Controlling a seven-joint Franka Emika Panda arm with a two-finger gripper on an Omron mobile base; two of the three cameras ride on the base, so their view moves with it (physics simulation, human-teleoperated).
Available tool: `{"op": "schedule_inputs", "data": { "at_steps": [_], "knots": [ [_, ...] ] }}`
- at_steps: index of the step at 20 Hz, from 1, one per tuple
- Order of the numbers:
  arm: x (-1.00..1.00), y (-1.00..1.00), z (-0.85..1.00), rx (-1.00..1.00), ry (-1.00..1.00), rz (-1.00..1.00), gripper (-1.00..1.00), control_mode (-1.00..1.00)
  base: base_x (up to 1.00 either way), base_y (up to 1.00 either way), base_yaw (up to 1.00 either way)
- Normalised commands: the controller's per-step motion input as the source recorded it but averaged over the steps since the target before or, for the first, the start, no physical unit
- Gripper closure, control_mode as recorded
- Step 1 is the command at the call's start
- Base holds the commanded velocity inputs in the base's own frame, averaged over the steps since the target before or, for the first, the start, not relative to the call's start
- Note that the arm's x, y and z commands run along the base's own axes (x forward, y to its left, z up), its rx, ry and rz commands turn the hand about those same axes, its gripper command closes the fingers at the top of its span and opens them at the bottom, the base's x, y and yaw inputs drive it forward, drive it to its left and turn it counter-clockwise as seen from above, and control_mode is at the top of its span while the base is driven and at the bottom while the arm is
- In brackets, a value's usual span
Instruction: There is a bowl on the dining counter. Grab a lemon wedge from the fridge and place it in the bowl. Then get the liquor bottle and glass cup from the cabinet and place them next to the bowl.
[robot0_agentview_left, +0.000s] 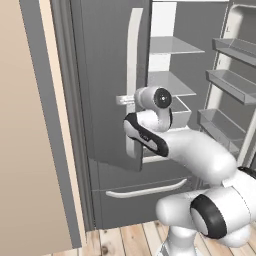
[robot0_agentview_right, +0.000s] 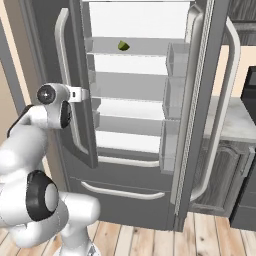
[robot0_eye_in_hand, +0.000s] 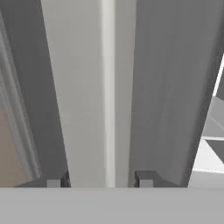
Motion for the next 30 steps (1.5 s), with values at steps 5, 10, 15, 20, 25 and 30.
{"op": "schedule_inputs", "data": {
  "at_steps": [5,10,15,20,25,30],
  "knots": [
    [-0.92,0.77,0.07,0.0,0.0,0.0,-1.0,-1.0,0.0,0.0,0.0],
    [-0.71,0.4,0.2,0.0,0.02,-0.04,-1.0,-1.0,0.0,0.0,0.0],
    [-1.0,-0.65,0.31,0.31,0.07,-0.22,-1.0,-1.0,0.0,0.0,0.0],
    [-0.85,-0.95,0.54,0.46,0.17,-0.23,-1.0,-1.0,0.0,0.0,0.0],
    [-0.12,-0.98,0.58,0.46,0.29,-0.17,-1.0,-1.0,0.0,0.0,0.0],
    [0.25,-0.56,0.21,0.44,0.3,-0.03,-1.0,-1.0,0.0,0.0,0.0]
  ]
}}
